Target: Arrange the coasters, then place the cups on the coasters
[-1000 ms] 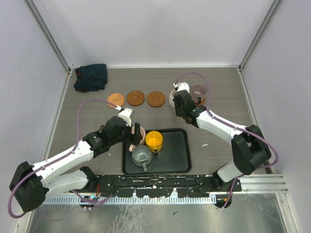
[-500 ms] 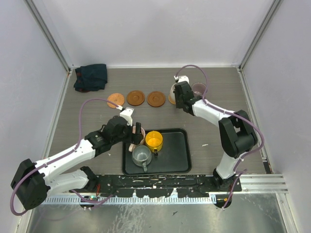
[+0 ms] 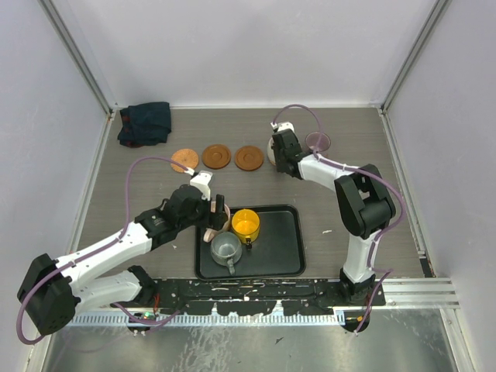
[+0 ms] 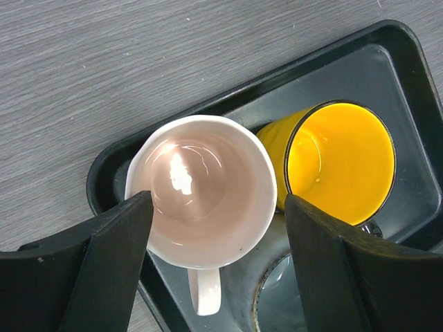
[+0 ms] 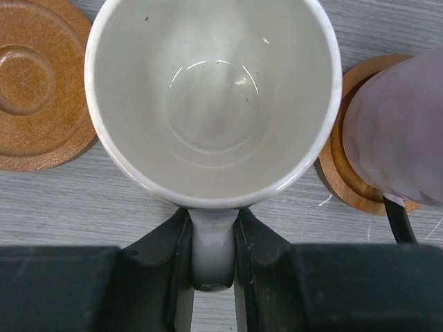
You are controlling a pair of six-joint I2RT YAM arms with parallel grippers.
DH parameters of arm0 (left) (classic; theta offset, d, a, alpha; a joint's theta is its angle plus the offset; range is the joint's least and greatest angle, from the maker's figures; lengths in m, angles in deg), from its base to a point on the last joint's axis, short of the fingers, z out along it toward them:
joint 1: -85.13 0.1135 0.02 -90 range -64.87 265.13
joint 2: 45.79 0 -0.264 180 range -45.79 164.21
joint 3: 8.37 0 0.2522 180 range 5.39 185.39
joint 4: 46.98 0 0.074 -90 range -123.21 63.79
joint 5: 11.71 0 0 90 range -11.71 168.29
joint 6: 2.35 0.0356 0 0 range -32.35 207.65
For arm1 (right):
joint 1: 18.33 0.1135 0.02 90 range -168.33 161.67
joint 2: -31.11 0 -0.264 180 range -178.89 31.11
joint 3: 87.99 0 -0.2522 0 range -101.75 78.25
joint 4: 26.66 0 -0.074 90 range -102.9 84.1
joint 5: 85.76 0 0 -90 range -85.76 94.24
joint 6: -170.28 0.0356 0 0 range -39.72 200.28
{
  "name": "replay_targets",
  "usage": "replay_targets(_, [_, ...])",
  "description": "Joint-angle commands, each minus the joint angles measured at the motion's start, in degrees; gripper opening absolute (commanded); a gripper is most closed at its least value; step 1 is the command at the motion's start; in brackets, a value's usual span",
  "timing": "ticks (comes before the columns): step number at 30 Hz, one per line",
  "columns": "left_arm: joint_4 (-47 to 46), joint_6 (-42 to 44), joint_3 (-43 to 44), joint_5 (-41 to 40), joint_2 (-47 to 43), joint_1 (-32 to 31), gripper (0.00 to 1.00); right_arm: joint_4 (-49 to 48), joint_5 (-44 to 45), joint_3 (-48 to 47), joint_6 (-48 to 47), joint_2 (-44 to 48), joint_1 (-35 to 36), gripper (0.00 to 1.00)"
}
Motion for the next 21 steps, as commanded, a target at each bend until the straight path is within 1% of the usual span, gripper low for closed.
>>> replay_targets(1, [-1.6,1.2,1.0,-1.4,-0.3,0.5,0.78,-7.3,2.3,-4.6,-1.1,1.2,-0.5,0.01])
replay_targets(21, [-1.5,1.5,0.6,-1.4,-0.3,0.6,0.79,-8.7,1.6,-3.9,0.1,-0.3,-1.5,0.01])
